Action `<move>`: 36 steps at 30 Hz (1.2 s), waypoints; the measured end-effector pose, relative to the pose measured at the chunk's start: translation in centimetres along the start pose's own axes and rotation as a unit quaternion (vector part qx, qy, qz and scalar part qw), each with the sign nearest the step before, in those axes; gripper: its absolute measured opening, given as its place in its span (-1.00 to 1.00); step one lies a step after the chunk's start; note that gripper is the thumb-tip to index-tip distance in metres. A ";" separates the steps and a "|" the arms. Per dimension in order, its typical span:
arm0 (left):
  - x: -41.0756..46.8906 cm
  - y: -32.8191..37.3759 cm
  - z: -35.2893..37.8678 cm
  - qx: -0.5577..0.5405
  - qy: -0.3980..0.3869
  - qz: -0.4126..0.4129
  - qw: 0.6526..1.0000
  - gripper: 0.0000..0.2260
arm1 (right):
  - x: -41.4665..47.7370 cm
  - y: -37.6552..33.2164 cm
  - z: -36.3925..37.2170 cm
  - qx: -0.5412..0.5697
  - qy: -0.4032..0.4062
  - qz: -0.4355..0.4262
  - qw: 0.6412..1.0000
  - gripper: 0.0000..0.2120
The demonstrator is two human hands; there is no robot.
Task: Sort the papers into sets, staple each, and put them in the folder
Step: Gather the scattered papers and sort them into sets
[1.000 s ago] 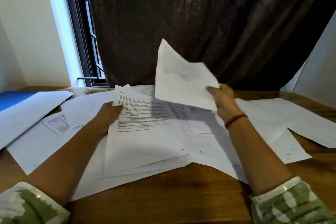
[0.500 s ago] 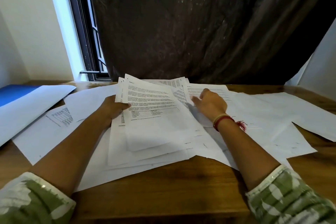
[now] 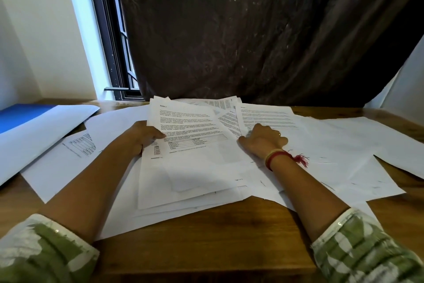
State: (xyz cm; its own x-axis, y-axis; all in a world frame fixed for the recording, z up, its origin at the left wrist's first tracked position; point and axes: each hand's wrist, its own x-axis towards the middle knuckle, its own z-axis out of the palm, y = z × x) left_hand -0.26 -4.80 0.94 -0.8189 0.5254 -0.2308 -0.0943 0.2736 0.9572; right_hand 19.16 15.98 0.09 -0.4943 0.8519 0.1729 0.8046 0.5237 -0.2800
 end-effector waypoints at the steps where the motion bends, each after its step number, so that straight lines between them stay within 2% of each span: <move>1: 0.1 0.0 -0.1 0.000 0.003 0.003 1.000 -0.68 | -0.2 -0.2 -0.1 -0.004 0.022 -0.016 1.000 -0.69; 5: -0.1 0.0 0.0 0.012 0.016 0.005 1.000 -0.68 | -0.7 -0.7 -0.7 -0.127 0.105 -0.111 0.980 -0.81; 7: -0.5 0.0 0.3 0.008 0.012 0.013 1.000 -0.72 | -0.7 -0.8 -1.6 -0.148 0.136 -0.126 0.971 -0.83; 11: -0.4 -0.2 0.5 -0.010 0.002 0.038 0.999 -0.75 | -2.5 -2.7 -3.8 -0.107 0.231 -0.188 0.949 -0.81; 15: -0.2 -0.5 0.6 -0.009 0.006 0.055 0.998 -0.75 | -6.6 -6.5 -3.6 -0.075 0.284 -0.276 0.915 -0.92; 17: -0.2 -0.5 0.6 -0.002 0.008 0.059 0.998 -0.76 | -8.1 -7.9 -2.9 -0.090 0.299 -0.293 0.904 -0.83; 22: -0.5 -0.4 0.8 0.003 0.034 0.062 0.997 -0.79 | -10.4 -9.1 0.3 -0.140 0.245 -0.335 0.899 -0.70; 25: -1.1 0.0 1.3 -0.031 0.057 0.052 0.997 -0.87 | -10.6 -9.5 1.8 -0.117 0.238 -0.383 0.885 -0.67; 27: -0.8 0.2 1.4 -0.042 0.055 0.068 0.995 -0.75 | -10.8 -9.5 2.1 -0.080 0.226 -0.412 0.879 -0.68; 29: -0.9 0.3 1.5 -0.021 0.045 0.084 0.995 -0.67 | -10.6 -9.2 1.9 -0.025 0.199 -0.446 0.873 -0.78; 30: -1.1 0.3 1.6 -0.006 0.047 0.079 0.996 -0.65 | -10.3 -9.1 1.1 -0.003 0.136 -0.439 0.888 -0.79; 31: -1.1 0.2 1.6 0.003 0.046 0.072 0.996 -0.64 | -9.8 -9.0 0.3 0.018 0.050 -0.408 0.911 -0.72; 33: -0.8 0.0 1.6 -0.004 0.030 0.087 0.996 -0.63 | -8.2 -8.2 -1.1 0.086 -0.059 -0.334 0.937 -0.56; 35: -0.8 0.0 1.4 -0.034 0.014 0.110 0.993 -0.66 | -5.7 -6.9 -2.1 0.221 -0.106 -0.255 0.935 -0.51; 36: -0.9 0.0 1.5 -0.049 0.017 0.109 0.993 -0.70 | -4.3 -5.9 -2.4 0.276 -0.102 -0.215 0.931 -0.54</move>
State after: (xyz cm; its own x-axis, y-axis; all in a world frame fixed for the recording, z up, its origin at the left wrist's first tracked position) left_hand 1.35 -4.08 0.94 -0.8444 0.5356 -0.0126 0.0336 0.0765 0.9965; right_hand 17.38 9.23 3.29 -0.8290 0.5167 0.2139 0.2545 0.6891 -0.6785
